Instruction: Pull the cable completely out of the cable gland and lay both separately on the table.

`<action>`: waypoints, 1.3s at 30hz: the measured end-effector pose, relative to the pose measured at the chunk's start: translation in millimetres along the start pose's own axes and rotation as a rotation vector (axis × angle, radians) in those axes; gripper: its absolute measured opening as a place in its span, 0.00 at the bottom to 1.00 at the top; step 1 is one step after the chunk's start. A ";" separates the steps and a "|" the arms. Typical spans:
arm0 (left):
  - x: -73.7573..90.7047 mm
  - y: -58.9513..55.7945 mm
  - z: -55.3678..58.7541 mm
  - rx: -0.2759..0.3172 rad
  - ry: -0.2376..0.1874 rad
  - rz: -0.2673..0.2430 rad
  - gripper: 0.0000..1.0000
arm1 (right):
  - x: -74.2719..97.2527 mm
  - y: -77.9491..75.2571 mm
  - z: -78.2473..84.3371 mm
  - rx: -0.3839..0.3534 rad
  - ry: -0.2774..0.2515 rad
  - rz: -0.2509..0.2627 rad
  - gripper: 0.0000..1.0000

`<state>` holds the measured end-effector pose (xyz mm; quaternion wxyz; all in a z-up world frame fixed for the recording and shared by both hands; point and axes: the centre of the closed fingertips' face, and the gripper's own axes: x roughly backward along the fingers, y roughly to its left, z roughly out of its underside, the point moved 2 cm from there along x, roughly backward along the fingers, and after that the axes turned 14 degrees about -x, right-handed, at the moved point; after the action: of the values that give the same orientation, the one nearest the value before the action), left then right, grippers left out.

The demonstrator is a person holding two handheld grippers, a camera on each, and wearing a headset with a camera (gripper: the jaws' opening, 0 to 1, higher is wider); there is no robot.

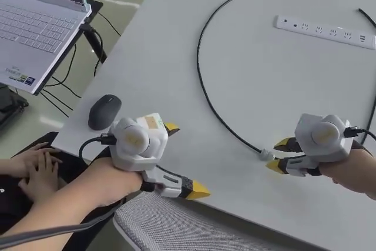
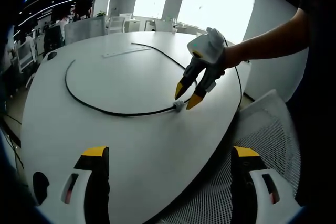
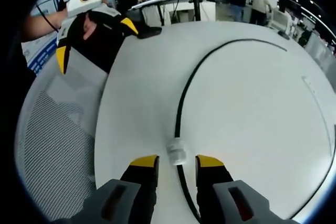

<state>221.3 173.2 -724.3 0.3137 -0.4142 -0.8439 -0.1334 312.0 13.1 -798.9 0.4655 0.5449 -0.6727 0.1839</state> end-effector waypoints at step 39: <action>-1.5 -0.3 -8.1 0.007 -0.017 0.015 0.95 | 5.5 13.6 -6.0 0.016 0.001 -0.014 0.07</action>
<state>225.2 168.2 -719.0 0.3092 -0.4206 -0.8438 -0.1244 302.4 19.2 -787.9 0.4627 0.5530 -0.6674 0.1862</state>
